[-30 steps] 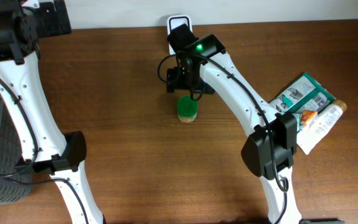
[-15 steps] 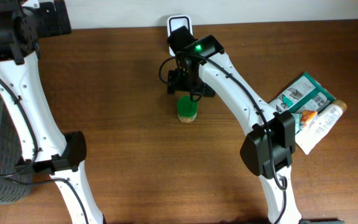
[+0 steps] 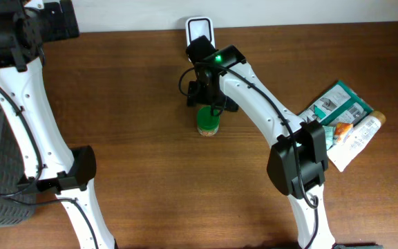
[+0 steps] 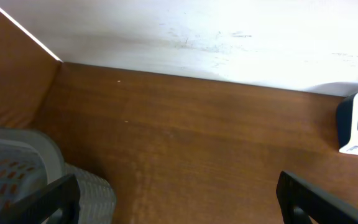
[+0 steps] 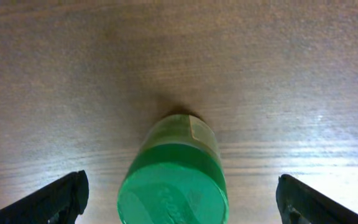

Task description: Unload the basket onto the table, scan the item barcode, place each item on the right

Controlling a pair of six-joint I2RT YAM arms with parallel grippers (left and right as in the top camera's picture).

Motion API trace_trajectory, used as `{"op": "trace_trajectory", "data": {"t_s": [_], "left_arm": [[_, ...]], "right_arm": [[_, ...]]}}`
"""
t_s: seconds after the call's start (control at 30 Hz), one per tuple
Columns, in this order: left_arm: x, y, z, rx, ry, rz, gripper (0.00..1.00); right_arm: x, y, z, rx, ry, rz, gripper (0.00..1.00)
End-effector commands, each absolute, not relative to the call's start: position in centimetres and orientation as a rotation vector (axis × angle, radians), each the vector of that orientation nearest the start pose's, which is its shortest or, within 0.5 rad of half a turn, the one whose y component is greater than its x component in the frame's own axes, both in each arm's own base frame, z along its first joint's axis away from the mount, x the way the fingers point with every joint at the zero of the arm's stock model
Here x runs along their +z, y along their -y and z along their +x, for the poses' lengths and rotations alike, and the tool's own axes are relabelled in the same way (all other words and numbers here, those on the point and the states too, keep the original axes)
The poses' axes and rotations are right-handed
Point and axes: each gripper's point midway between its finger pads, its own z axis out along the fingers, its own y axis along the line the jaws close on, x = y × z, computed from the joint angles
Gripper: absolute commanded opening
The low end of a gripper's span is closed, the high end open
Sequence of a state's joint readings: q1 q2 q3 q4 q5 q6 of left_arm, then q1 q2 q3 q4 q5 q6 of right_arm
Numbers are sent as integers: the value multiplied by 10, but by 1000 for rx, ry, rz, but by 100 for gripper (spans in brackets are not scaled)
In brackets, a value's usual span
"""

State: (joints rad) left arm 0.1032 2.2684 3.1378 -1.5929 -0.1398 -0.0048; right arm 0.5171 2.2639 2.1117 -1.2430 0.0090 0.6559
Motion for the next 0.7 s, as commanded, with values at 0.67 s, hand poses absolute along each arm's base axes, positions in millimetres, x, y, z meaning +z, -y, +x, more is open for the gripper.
{"op": "trace_trajectory", "data": {"t_s": [0.67], "left_arm": [[377, -78, 480, 225, -2293, -218, 99]], "right_arm": [[62, -243, 403, 59, -3035, -76, 69]]}}
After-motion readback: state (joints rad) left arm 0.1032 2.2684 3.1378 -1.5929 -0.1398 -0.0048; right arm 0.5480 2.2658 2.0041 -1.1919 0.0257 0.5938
